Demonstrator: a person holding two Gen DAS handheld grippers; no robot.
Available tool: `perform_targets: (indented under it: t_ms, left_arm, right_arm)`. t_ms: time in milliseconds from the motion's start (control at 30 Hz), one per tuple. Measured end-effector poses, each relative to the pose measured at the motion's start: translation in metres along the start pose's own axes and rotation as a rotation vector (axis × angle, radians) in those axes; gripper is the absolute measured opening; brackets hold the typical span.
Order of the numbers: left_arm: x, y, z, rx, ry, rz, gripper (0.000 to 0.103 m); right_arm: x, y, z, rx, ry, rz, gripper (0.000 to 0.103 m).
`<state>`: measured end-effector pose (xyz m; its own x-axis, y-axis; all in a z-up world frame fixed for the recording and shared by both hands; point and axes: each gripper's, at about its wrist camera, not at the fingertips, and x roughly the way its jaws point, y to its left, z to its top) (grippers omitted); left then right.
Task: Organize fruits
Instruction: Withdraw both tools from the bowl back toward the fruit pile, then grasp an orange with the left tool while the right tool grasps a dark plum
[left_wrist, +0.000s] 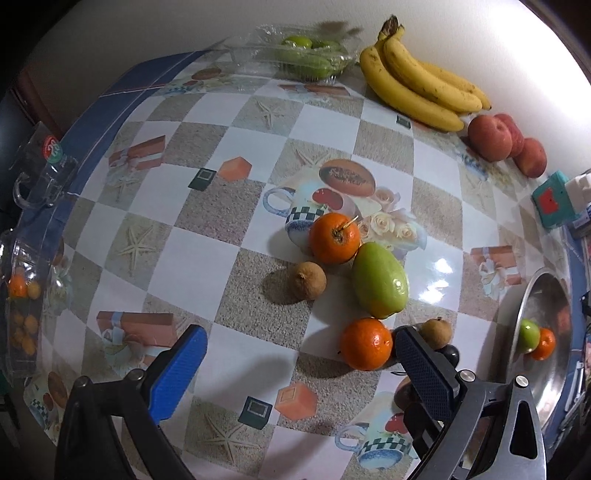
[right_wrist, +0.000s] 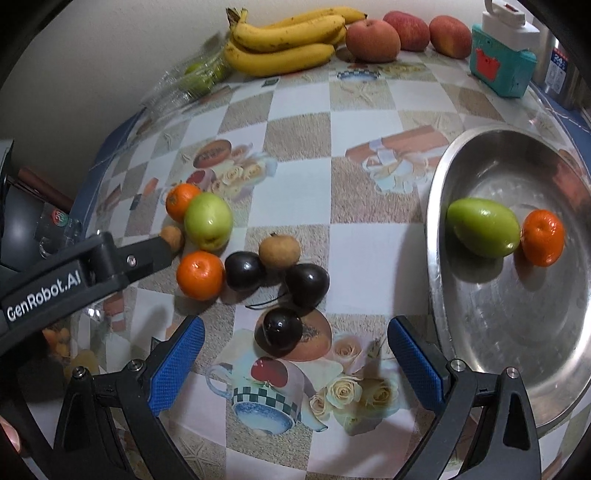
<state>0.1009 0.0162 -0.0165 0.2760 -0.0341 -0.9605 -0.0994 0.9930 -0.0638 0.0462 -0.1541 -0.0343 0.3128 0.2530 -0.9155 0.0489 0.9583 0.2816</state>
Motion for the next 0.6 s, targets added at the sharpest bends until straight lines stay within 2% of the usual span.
perform_targets:
  t_ms: [167,233,300,333,433,467,500,567,600]
  left_arm:
    - [0.014,-0.001,0.001,0.009,0.073,0.008,0.103]
    - [0.017,-0.002,0.002,0.013,0.076,-0.005,0.103]
    - [0.017,-0.003,0.003,0.012,0.071,-0.032,0.102]
    - [0.016,-0.004,0.003,0.013,0.067,-0.044,0.1]
    - [0.015,-0.01,0.003,0.032,0.067,-0.073,0.084]
    - [0.016,-0.012,0.003,0.037,0.07,-0.077,0.081]
    - [0.017,-0.014,0.003,0.043,0.073,-0.083,0.08]
    - [0.018,-0.017,0.002,0.05,0.08,-0.1,0.065]
    - [0.019,-0.019,0.003,0.051,0.082,-0.106,0.063]
  right_arm:
    - [0.005,0.0,-0.001,-0.001,0.013,-0.02,0.098]
    - [0.005,0.001,-0.001,-0.002,0.009,-0.028,0.09]
    - [0.006,0.0,0.0,0.001,0.007,-0.033,0.076]
    - [0.006,-0.001,0.0,0.003,0.009,-0.03,0.076]
    - [0.006,-0.001,0.0,0.009,0.012,-0.013,0.07]
    - [0.006,-0.001,-0.001,0.009,0.011,-0.01,0.065]
    - [0.005,-0.001,-0.001,0.008,0.012,-0.007,0.064]
    - [0.006,0.001,-0.001,0.006,0.011,-0.004,0.064]
    - [0.006,0.002,-0.001,0.005,0.013,0.0,0.062]
